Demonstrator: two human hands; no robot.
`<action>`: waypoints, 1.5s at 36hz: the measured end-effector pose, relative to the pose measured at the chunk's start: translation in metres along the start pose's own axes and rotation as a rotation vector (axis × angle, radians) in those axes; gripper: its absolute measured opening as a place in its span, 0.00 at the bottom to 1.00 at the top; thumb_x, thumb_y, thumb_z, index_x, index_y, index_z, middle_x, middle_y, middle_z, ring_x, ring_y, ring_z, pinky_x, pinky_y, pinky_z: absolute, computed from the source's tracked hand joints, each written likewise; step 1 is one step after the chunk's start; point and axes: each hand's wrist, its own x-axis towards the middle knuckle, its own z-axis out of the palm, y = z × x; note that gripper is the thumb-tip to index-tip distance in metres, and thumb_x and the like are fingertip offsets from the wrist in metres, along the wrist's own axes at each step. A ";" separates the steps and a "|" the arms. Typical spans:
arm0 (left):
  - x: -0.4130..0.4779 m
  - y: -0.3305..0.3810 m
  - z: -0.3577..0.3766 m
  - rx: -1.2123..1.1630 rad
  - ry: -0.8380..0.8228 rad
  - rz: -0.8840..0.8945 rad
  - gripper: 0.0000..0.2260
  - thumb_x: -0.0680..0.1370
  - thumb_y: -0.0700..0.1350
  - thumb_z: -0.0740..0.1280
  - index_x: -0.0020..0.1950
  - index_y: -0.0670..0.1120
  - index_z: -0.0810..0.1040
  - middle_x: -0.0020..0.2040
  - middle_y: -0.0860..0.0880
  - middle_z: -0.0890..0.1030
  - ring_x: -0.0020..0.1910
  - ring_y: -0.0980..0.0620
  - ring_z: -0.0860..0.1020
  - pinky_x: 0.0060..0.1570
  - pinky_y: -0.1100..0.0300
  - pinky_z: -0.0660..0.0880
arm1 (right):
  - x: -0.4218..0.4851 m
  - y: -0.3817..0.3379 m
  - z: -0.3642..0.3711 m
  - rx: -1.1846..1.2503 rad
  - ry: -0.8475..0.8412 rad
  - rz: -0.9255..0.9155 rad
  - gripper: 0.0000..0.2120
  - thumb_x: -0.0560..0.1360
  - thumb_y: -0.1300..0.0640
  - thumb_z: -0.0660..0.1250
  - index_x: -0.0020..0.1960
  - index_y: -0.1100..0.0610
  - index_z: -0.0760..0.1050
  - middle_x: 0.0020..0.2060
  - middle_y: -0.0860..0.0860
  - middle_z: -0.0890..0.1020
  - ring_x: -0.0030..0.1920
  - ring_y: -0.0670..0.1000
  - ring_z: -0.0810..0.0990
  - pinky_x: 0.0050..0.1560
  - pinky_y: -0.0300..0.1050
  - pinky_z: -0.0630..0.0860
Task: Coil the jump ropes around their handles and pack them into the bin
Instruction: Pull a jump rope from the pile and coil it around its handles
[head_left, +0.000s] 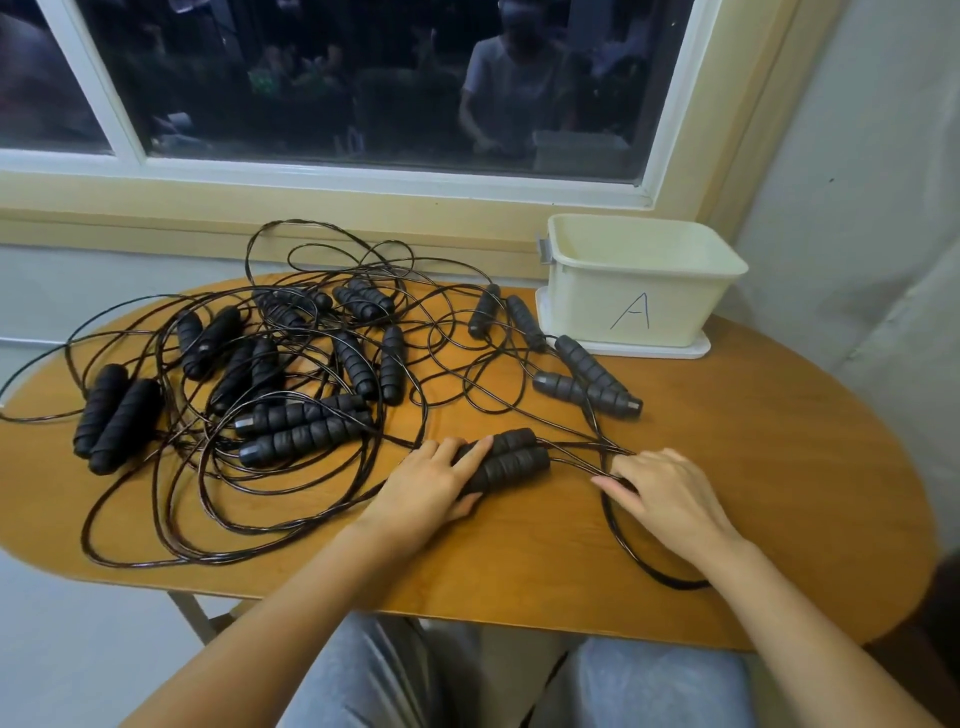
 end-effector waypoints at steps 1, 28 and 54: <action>0.000 0.000 0.001 0.007 -0.002 0.006 0.31 0.83 0.56 0.56 0.81 0.52 0.44 0.74 0.45 0.63 0.69 0.46 0.66 0.69 0.54 0.66 | -0.002 0.003 0.000 0.015 -0.015 -0.014 0.14 0.76 0.45 0.65 0.34 0.49 0.70 0.28 0.41 0.68 0.28 0.43 0.67 0.37 0.37 0.66; -0.020 -0.002 0.008 -0.220 0.102 -0.042 0.23 0.82 0.52 0.62 0.77 0.52 0.65 0.78 0.50 0.63 0.74 0.47 0.63 0.72 0.49 0.62 | -0.043 -0.066 0.016 -0.059 0.156 -0.142 0.15 0.80 0.51 0.56 0.40 0.55 0.76 0.32 0.47 0.78 0.34 0.50 0.77 0.51 0.52 0.82; -0.009 -0.001 -0.012 -0.336 -0.045 -0.078 0.38 0.70 0.68 0.70 0.73 0.48 0.71 0.73 0.53 0.68 0.68 0.50 0.69 0.64 0.53 0.72 | -0.032 -0.150 0.046 -0.092 0.017 -0.216 0.12 0.69 0.53 0.78 0.48 0.59 0.83 0.37 0.51 0.81 0.34 0.49 0.80 0.32 0.41 0.76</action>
